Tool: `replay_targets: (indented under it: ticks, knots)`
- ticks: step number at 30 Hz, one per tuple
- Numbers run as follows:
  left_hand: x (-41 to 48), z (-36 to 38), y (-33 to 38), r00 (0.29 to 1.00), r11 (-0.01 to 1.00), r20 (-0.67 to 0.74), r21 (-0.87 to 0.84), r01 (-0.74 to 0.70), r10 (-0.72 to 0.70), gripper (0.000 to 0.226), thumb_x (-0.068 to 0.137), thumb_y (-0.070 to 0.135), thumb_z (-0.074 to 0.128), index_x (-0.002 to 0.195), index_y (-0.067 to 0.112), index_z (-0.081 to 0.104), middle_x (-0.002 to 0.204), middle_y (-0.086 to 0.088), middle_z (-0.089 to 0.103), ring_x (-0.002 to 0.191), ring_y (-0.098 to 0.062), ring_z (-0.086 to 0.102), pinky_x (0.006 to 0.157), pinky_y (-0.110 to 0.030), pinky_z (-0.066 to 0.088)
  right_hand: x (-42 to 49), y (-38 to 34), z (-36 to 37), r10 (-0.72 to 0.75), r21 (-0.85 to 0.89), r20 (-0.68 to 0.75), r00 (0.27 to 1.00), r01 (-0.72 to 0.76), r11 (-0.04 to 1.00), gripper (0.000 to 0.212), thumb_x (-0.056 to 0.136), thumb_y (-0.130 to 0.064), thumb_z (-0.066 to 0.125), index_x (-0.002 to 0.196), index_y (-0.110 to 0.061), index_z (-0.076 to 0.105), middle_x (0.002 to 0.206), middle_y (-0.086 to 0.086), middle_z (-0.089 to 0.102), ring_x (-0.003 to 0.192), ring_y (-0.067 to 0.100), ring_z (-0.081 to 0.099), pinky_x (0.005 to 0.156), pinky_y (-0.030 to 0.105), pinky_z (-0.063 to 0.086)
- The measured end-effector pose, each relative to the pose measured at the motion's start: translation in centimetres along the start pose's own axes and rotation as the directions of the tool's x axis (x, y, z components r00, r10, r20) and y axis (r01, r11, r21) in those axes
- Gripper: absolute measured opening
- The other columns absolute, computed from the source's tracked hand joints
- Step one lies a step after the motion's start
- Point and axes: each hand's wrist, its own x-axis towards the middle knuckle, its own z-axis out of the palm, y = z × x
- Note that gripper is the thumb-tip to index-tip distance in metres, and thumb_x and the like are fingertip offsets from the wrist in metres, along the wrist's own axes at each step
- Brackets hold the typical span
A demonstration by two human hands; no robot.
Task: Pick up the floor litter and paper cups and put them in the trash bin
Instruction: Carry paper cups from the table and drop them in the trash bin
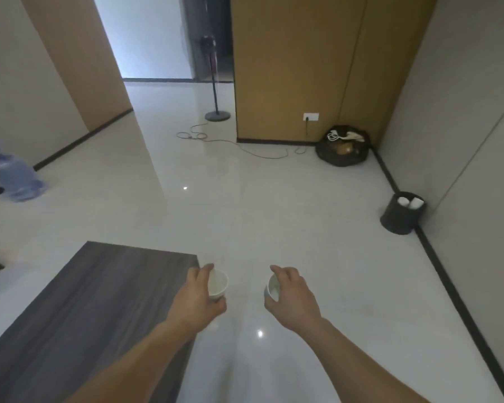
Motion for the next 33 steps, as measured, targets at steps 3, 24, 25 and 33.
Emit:
replay_targets:
  ticks: [3, 24, 25, 33]
  knots:
    - [4.8, 2.2, 4.3, 0.995, 0.996, 0.041, -0.002, -0.086, 0.086, 0.078, 0.077, 0.036, 0.071, 0.143, 0.021, 0.032, 0.134, -0.003, 0.035, 0.110, -0.025, 0.053, 0.087, -0.032, 0.047, 1.9, 4.3, -2.7, 0.089, 0.010, -0.041, 0.995, -0.089, 0.996, 0.068, 0.089, -0.042, 0.056, 0.149, -0.029, 0.028, 0.144, -0.003, 0.032, 0.127, 0.020, 0.039, 0.096, 0.030, 0.043]
    - [41.2, 20.3, 32.5, 0.775, 0.852, 0.360, -0.139, -0.505, 0.519, 0.076, 0.081, 0.036, 0.067, 0.144, 0.026, 0.027, 0.138, 0.002, 0.031, 0.110, -0.023, 0.054, 0.088, -0.033, 0.050, 22.6, 28.4, -17.7, 0.614, 0.156, -0.241, 0.752, -0.594, 0.789, 0.072, 0.087, -0.042, 0.058, 0.150, -0.031, 0.025, 0.143, -0.006, 0.031, 0.125, 0.016, 0.038, 0.093, 0.027, 0.043]
    - [42.3, 21.5, 34.1, 0.762, 0.844, 0.370, -0.148, -0.516, 0.531, 0.075, 0.080, 0.037, 0.067, 0.144, 0.027, 0.027, 0.138, 0.003, 0.031, 0.110, -0.023, 0.054, 0.088, -0.034, 0.050, 23.5, 30.0, -18.6, 0.626, 0.166, -0.252, 0.738, -0.604, 0.779, 0.072, 0.086, -0.042, 0.057, 0.150, -0.032, 0.025, 0.144, -0.006, 0.031, 0.124, 0.015, 0.039, 0.092, 0.027, 0.043]
    - [51.0, 30.2, 47.8, 0.748, 0.832, 0.385, -0.111, -0.544, 0.541, 0.077, 0.079, 0.039, 0.068, 0.143, 0.030, 0.026, 0.137, 0.003, 0.032, 0.111, -0.024, 0.054, 0.091, -0.034, 0.050, 32.0, 43.6, -27.1, 0.631, 0.180, -0.244, 0.736, -0.605, 0.776, 0.073, 0.086, -0.040, 0.057, 0.150, -0.030, 0.023, 0.144, -0.005, 0.029, 0.125, 0.018, 0.038, 0.094, 0.029, 0.043]
